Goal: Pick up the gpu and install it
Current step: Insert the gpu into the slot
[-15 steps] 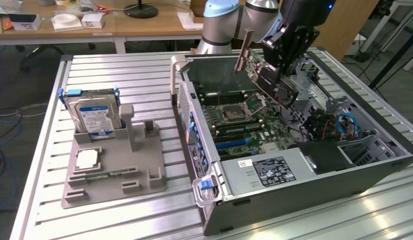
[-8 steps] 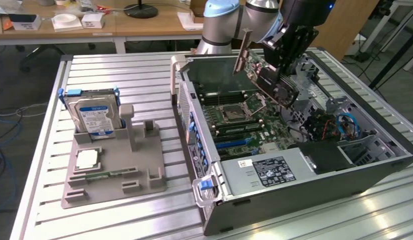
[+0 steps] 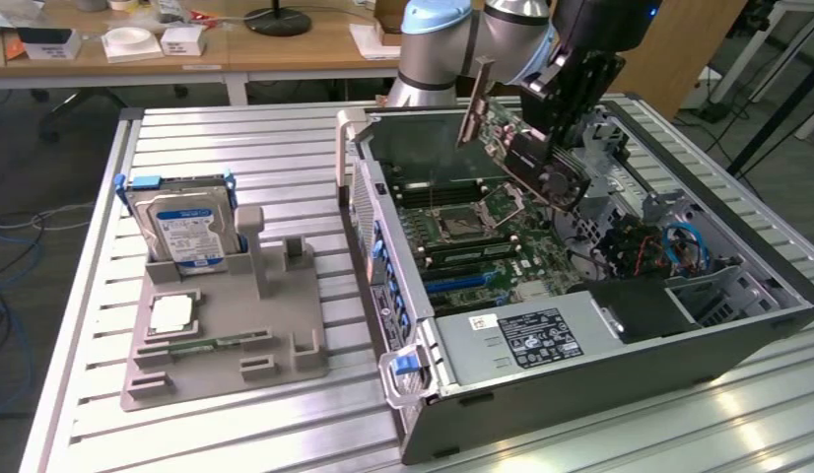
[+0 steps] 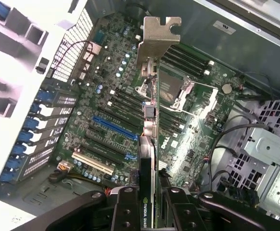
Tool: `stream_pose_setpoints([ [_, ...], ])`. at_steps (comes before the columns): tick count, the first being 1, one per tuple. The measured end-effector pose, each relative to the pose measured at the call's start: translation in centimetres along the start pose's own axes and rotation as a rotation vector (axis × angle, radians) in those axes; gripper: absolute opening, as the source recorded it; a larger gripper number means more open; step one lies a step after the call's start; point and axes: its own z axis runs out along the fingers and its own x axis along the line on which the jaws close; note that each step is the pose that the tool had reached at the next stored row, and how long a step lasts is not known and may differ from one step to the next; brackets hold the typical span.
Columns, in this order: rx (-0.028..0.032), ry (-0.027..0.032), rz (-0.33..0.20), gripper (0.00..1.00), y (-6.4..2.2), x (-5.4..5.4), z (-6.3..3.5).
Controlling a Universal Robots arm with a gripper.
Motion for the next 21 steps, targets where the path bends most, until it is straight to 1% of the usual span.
stream_pose_setpoints([
  [21,-0.0025,0.0024,-0.105,0.26,0.0,0.0,0.0],
])
